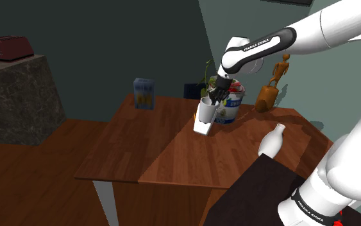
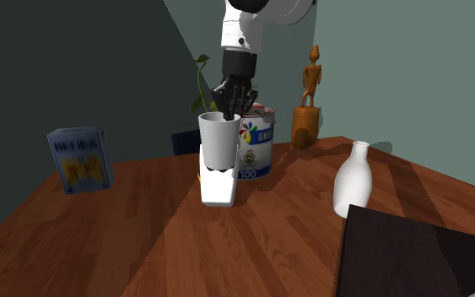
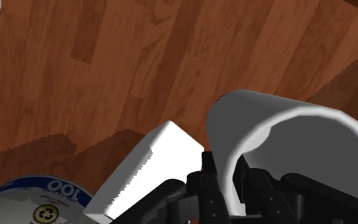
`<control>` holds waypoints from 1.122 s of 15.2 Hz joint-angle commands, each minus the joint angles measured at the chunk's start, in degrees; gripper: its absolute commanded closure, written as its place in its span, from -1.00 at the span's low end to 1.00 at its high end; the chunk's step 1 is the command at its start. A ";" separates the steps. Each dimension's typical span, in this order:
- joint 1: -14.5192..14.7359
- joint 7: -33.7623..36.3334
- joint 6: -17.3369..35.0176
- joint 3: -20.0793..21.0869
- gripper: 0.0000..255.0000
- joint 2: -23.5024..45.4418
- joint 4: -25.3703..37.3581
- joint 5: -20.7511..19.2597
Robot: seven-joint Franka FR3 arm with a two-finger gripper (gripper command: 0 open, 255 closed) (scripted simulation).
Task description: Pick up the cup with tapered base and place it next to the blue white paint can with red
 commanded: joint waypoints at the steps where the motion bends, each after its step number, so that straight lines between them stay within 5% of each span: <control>1: -0.04 0.23 -1.58 -0.03 1.00 -0.63 0.97 -0.28; 17: -0.10 2.02 -13.64 0.12 1.00 -4.69 9.11 -1.82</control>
